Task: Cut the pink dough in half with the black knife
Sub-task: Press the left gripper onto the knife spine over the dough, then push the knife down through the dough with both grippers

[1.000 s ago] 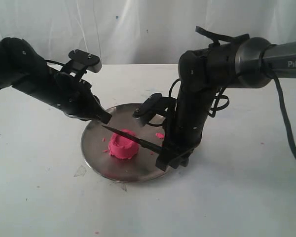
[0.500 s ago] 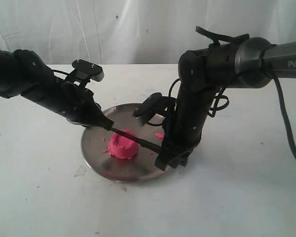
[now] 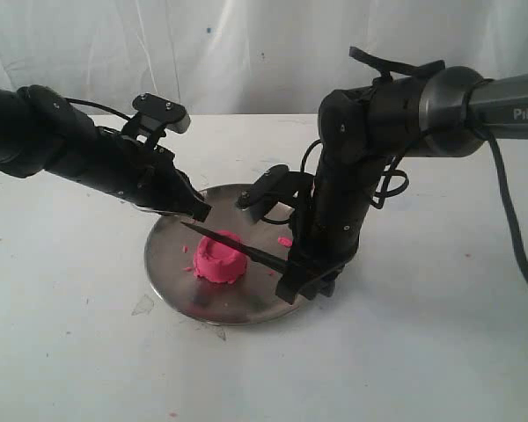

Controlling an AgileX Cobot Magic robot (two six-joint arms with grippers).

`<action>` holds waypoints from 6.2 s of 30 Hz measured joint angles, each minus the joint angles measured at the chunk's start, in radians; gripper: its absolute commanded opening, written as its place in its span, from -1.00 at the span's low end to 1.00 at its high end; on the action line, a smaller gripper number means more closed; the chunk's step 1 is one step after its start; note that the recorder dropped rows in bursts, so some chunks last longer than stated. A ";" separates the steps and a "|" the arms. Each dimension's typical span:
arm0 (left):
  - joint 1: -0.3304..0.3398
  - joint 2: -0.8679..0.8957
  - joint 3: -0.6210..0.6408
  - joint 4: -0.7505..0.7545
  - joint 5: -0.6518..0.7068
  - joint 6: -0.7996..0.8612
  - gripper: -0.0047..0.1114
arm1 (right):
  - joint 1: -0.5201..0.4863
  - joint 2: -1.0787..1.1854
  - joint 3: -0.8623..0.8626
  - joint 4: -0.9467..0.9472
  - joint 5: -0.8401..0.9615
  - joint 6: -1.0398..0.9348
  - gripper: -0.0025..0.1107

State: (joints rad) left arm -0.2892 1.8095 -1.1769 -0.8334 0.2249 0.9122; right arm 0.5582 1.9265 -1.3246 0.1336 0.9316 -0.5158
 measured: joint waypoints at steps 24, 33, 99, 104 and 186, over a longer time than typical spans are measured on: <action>0.000 0.108 -0.006 -0.030 -0.055 0.026 -0.92 | 0.000 0.033 0.000 0.055 0.002 0.004 -0.96; 0.000 0.130 -0.010 -0.037 -0.071 0.031 -0.92 | 0.000 0.040 0.000 0.073 0.002 0.009 -0.96; 0.000 0.150 -0.001 -0.025 -0.074 0.071 -0.92 | 0.000 0.054 0.000 0.096 -0.004 -0.012 -0.96; 0.000 0.169 -0.004 -0.033 -0.087 0.071 -0.92 | 0.000 0.054 0.000 0.096 -0.004 -0.012 -0.96; 0.000 0.179 0.004 -0.030 -0.099 0.075 -0.92 | 0.000 0.073 0.000 0.100 0.006 -0.016 -0.96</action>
State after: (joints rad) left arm -0.2892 1.9886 -1.1727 -0.8631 0.1256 0.9869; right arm 0.5582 1.9991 -1.3246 0.2337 0.9372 -0.5318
